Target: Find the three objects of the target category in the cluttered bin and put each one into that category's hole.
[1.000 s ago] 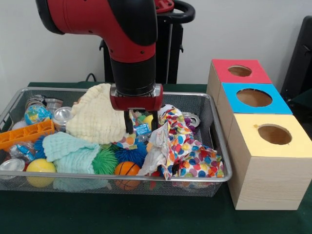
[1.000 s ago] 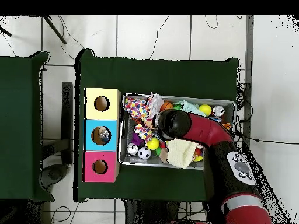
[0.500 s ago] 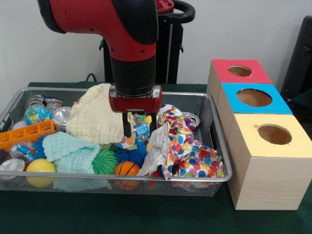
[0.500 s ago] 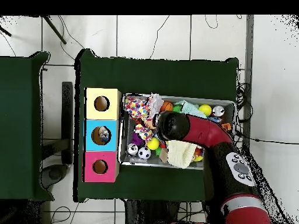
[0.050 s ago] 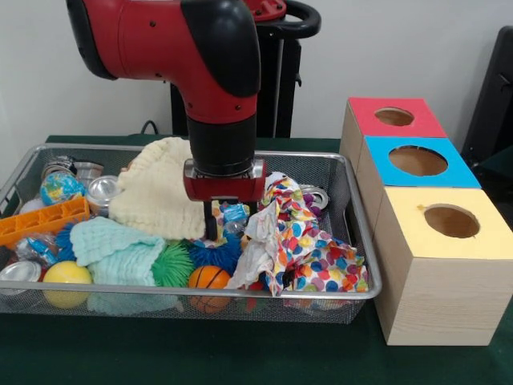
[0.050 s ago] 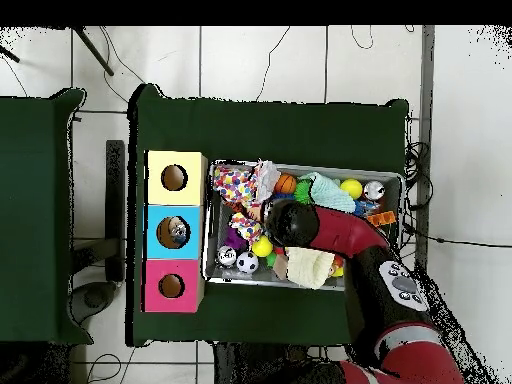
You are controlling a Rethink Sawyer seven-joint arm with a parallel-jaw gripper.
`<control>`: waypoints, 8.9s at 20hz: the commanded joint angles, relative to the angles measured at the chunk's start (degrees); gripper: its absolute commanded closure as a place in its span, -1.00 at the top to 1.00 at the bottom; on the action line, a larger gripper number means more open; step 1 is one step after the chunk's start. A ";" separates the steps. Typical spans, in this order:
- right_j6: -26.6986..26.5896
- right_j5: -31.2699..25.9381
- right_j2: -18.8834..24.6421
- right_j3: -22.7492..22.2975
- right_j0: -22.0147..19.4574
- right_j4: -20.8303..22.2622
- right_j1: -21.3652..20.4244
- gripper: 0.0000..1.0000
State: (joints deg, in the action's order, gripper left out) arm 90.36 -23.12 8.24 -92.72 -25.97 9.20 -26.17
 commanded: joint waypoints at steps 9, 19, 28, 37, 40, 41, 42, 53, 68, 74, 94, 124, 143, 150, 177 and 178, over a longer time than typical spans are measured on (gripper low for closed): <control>1.89 -2.14 3.69 -9.06 -3.91 2.50 -0.40 1.00; 3.12 -4.73 5.29 -15.06 -3.94 0.27 -8.38 1.00; 3.67 1.05 4.20 -13.51 -3.55 2.18 -4.32 1.00; 5.15 6.86 4.70 -13.28 -4.63 2.38 -3.16 1.00; 4.98 5.21 4.32 -11.68 -4.51 1.62 -4.64 1.00; 5.13 5.23 4.36 -11.58 -4.74 1.34 -4.82 1.00; 5.27 5.25 4.40 -11.47 -4.98 1.06 -4.99 1.00; 6.91 1.15 2.97 -9.72 -3.93 -1.19 -7.92 1.00; 8.18 9.18 0.60 -8.51 -1.15 1.41 -1.64 1.00; 7.25 10.53 0.98 -7.00 -1.97 1.20 1.58 1.00; 5.26 8.38 -5.26 -2.42 3.38 3.50 -3.35 1.00; 7.64 15.34 -13.98 7.48 9.14 4.28 10.26 1.00; 5.08 13.99 -10.28 7.35 6.34 4.45 11.05 -1.00; 4.19 13.04 -9.22 7.03 5.49 4.57 10.68 -1.00; 3.55 -9.94 3.36 -1.87 0.68 -5.30 -13.90 -1.00; 3.99 -10.08 3.08 -1.81 1.06 -5.45 -14.59 -1.00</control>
State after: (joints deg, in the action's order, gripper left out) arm 90.36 -28.08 4.44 -95.84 -24.20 7.22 -35.28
